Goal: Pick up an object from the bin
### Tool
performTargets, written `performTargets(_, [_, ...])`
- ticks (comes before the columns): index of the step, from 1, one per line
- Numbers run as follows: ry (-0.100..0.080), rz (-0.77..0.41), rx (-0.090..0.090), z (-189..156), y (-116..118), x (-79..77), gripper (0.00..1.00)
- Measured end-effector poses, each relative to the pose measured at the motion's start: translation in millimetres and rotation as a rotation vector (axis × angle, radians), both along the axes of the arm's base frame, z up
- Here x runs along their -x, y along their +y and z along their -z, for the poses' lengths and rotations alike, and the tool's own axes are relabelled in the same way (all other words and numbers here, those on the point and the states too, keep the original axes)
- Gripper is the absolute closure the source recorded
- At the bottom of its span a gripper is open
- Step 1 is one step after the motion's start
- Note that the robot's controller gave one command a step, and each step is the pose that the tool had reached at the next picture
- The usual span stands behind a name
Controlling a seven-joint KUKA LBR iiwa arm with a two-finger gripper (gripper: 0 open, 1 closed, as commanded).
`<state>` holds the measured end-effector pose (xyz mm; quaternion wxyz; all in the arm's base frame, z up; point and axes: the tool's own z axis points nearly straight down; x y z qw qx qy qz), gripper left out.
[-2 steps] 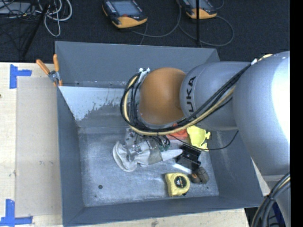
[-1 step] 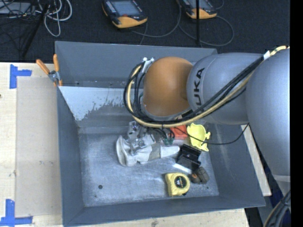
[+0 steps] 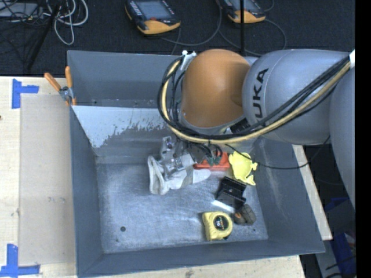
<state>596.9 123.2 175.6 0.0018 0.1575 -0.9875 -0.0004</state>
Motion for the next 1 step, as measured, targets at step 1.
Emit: performTargets(1, [-0.008, -0.002, -0.001, -43.9, 0.9, -2.9, 1.0])
